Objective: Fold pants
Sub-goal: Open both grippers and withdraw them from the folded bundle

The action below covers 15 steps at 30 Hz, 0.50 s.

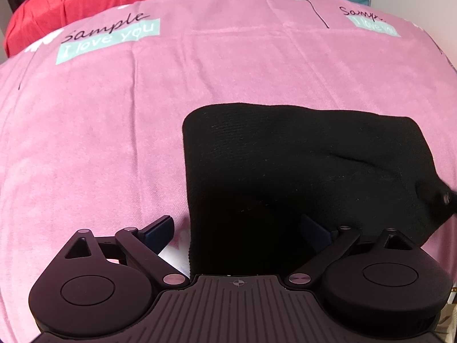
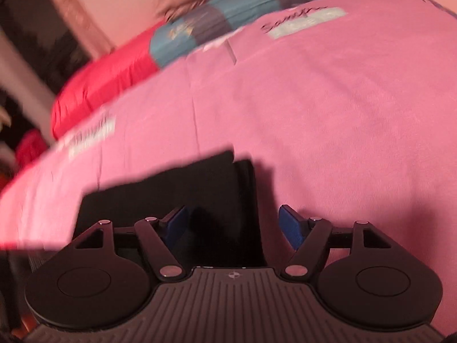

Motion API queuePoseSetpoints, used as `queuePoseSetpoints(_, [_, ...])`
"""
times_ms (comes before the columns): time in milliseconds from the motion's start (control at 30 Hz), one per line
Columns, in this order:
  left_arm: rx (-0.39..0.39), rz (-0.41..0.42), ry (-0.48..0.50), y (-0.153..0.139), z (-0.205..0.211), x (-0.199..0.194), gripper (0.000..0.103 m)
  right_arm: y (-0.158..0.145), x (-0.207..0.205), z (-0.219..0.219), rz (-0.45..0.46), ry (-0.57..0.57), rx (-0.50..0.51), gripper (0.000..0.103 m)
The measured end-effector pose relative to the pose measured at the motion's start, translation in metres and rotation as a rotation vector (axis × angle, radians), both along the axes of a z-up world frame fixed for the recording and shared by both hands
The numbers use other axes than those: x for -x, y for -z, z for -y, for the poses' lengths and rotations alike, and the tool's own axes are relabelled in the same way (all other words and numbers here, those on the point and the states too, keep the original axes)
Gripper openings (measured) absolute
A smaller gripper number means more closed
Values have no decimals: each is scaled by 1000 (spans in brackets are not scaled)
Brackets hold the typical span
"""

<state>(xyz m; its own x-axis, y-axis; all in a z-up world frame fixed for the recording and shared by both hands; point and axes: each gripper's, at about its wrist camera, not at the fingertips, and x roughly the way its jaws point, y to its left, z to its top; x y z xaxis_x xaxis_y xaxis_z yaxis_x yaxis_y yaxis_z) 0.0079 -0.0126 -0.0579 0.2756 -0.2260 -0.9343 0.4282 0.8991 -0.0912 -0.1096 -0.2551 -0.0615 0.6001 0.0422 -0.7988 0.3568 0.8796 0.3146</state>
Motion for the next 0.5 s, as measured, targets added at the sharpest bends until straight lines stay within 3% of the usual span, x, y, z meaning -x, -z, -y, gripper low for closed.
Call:
queuePoseSetpoints(233, [-39, 33, -17, -12, -7, 10, 103, -7, 45, 23, -16, 43, -77, 88])
queuePoseSetpoints(500, [-141, 104, -27, -38, -25, 36, 103, -7, 65, 18, -157, 85, 72, 89])
